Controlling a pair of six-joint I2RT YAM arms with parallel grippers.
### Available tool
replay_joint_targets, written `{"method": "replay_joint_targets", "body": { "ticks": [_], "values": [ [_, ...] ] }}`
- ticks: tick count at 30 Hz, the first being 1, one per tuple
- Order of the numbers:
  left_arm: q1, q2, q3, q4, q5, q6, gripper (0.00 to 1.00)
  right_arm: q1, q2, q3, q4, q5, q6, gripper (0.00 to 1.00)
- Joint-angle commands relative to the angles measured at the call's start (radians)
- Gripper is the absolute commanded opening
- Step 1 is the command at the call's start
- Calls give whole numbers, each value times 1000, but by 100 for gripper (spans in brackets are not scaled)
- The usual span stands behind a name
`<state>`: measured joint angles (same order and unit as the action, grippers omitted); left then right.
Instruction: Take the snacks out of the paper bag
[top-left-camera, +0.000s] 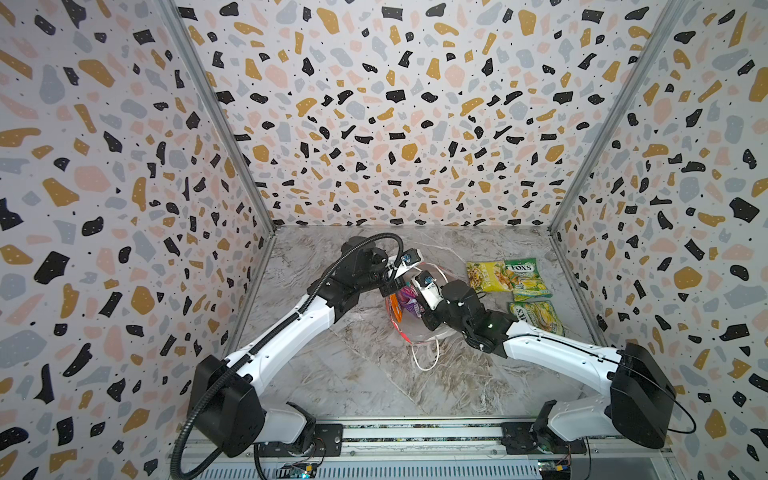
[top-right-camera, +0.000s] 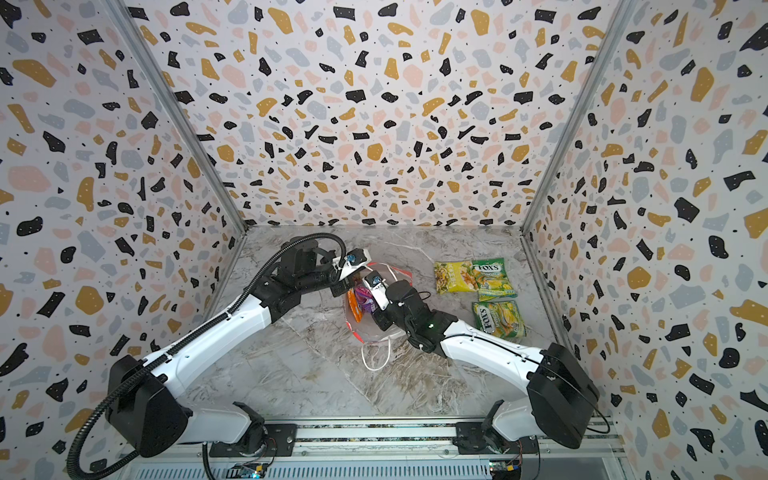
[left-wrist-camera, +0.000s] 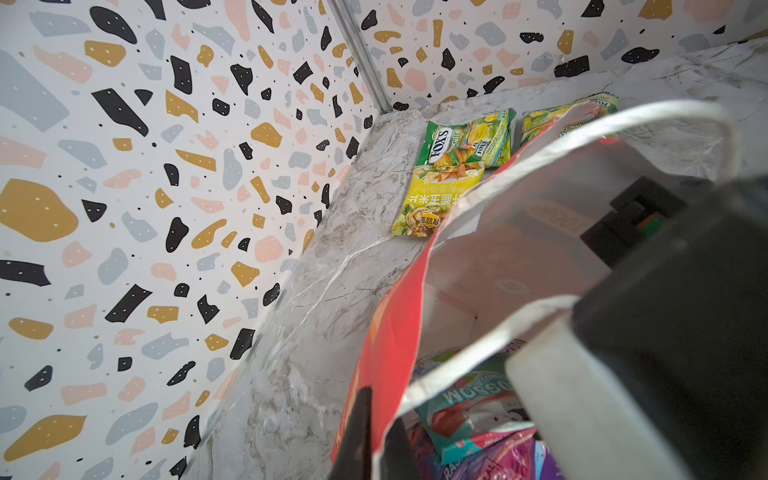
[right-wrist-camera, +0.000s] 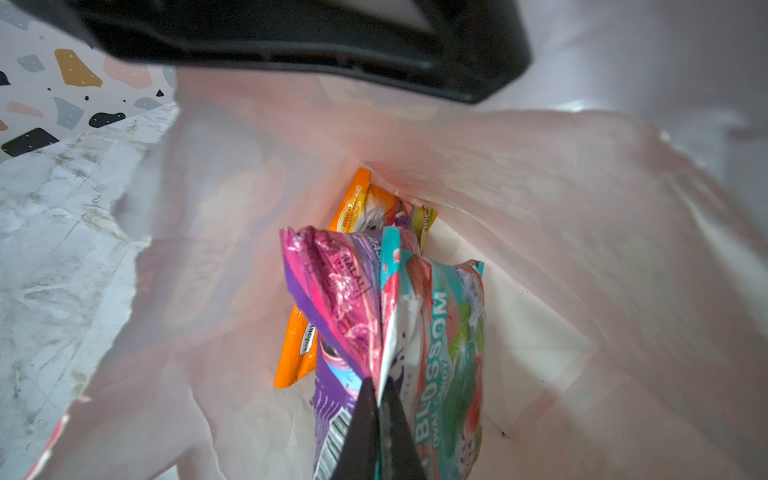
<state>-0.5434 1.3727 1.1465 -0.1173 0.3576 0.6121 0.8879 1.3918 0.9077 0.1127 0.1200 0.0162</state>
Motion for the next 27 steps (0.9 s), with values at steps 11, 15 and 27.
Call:
{"method": "replay_joint_targets", "body": {
  "ticks": [11,15,27],
  "values": [
    [0,-19,-1,67,9,-14,0,-4,113,66,70,-12,48,16],
    [1,-22,-4,72,12,-14,0,-10,106,70,61,-3,54,23],
    [0,-17,1,67,8,-11,0,-42,144,64,20,14,55,38]
  ]
}}
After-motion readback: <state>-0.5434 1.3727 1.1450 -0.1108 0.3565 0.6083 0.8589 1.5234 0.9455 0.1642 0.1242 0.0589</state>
